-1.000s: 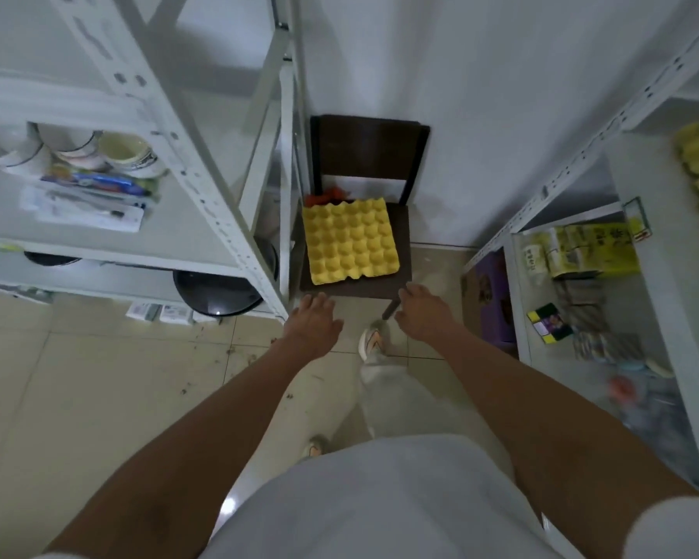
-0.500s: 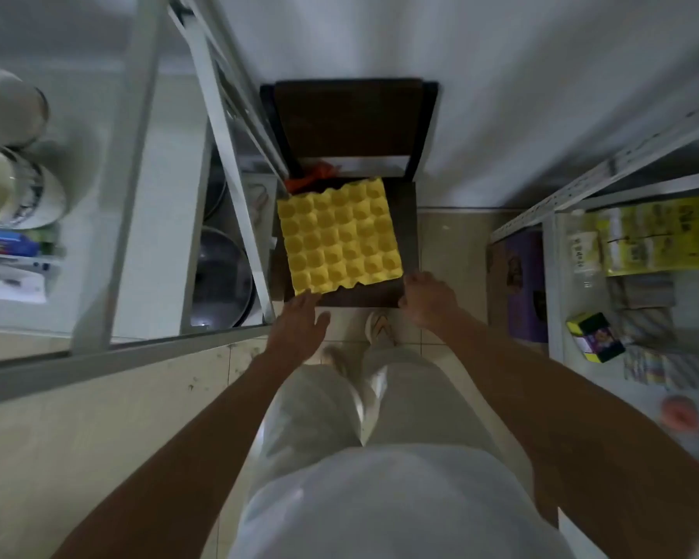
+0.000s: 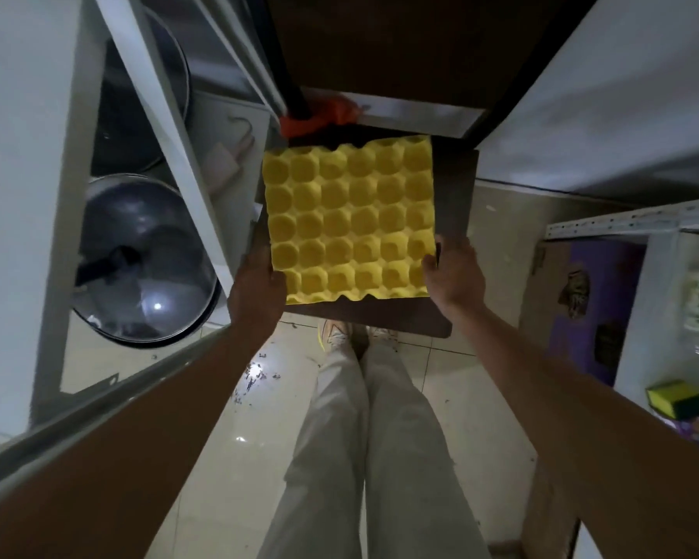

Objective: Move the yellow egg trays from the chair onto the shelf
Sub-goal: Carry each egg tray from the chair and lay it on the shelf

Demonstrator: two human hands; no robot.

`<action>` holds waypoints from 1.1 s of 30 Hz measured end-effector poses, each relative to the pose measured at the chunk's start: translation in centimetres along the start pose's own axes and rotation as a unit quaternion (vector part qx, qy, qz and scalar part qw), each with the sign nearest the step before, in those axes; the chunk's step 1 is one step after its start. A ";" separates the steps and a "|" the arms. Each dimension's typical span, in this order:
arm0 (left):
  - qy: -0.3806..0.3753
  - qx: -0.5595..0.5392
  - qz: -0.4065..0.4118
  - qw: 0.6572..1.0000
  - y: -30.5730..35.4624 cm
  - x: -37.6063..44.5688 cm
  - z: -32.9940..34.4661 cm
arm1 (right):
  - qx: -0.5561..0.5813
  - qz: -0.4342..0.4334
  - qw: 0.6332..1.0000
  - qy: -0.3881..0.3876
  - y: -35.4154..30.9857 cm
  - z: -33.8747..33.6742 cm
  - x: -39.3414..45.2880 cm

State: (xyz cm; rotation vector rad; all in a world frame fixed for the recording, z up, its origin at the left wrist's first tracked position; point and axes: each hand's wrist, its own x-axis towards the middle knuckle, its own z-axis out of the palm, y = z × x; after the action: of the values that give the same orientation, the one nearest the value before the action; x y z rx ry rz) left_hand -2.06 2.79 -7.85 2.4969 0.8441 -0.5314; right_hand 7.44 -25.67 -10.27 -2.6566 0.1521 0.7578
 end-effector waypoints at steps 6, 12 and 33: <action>0.007 -0.071 -0.137 0.988 0.8 0.5 1.7 | 0.045 0.009 0.994 0.099 -0.5 1.4 1.5; 0.039 -0.073 -0.152 0.985 1.8 1.2 2.4 | 0.090 0.085 0.986 0.109 -1.7 1.3 2.1; 0.080 0.021 -0.057 0.995 0.7 2.4 -0.3 | 0.139 0.024 0.990 0.016 0.4 -0.8 1.7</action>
State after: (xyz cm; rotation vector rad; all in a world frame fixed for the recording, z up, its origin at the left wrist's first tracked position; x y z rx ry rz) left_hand 0.22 3.58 -8.55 2.5674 1.0509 -0.3945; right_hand 9.19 -26.37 -10.72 -2.4079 0.3096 0.6556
